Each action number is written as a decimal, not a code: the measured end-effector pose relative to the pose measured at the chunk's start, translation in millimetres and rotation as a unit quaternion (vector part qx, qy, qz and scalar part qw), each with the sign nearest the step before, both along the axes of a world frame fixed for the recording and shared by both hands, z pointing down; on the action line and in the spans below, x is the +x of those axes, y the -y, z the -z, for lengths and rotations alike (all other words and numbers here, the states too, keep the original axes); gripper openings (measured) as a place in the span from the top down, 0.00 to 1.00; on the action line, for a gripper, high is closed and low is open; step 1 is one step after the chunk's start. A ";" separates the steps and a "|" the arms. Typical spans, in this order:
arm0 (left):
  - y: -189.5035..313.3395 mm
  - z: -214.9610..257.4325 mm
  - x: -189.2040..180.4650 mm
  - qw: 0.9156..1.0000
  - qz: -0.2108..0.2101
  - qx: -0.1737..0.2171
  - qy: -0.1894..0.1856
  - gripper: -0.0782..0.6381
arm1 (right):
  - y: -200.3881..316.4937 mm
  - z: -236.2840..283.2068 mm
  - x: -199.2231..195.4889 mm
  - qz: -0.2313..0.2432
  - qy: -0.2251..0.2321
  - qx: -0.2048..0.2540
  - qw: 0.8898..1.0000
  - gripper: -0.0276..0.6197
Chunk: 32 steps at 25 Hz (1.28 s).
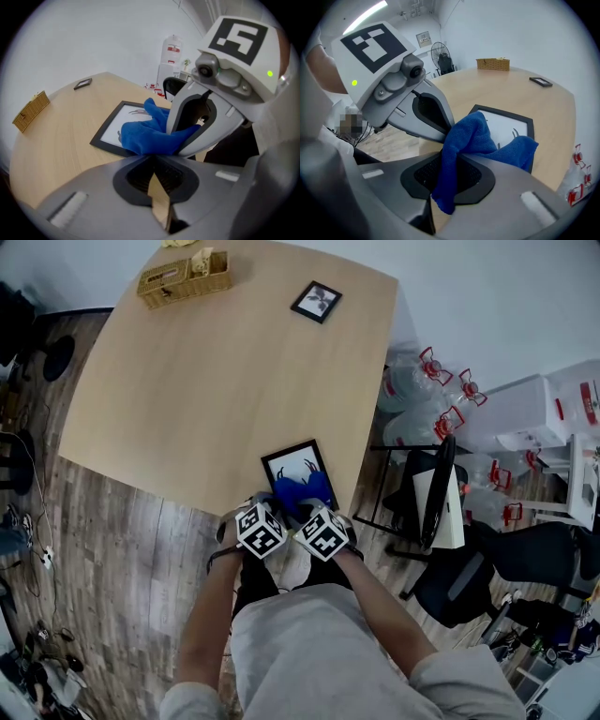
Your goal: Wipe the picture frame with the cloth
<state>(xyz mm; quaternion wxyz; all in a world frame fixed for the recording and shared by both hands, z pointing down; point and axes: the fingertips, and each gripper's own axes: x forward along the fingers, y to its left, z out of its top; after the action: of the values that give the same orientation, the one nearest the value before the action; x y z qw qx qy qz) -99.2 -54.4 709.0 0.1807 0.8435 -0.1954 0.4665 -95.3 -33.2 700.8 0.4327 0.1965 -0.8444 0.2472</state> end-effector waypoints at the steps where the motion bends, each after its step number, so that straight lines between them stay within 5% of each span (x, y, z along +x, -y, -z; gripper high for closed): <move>1: -0.1 0.0 -0.1 1.000 -0.001 -0.001 0.000 0.82 | -2.4 0.1 0.5 -0.001 -0.003 -0.003 1.000 0.86; 17: 0.3 1.0 2.2 1.000 0.026 -0.006 0.006 0.82 | -66.4 0.2 5.1 0.126 -0.018 0.015 0.992 0.86; 32: 3.9 0.4 -0.5 0.995 0.099 0.021 0.020 0.82 | -34.1 -4.3 132.0 0.049 -0.060 0.051 0.996 0.86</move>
<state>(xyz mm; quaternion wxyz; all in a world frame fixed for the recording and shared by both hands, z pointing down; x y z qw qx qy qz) -99.7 -58.3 708.6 0.2041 0.8142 -0.2917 0.4587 36.7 0.9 705.1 0.4836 0.1907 -0.8372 0.1702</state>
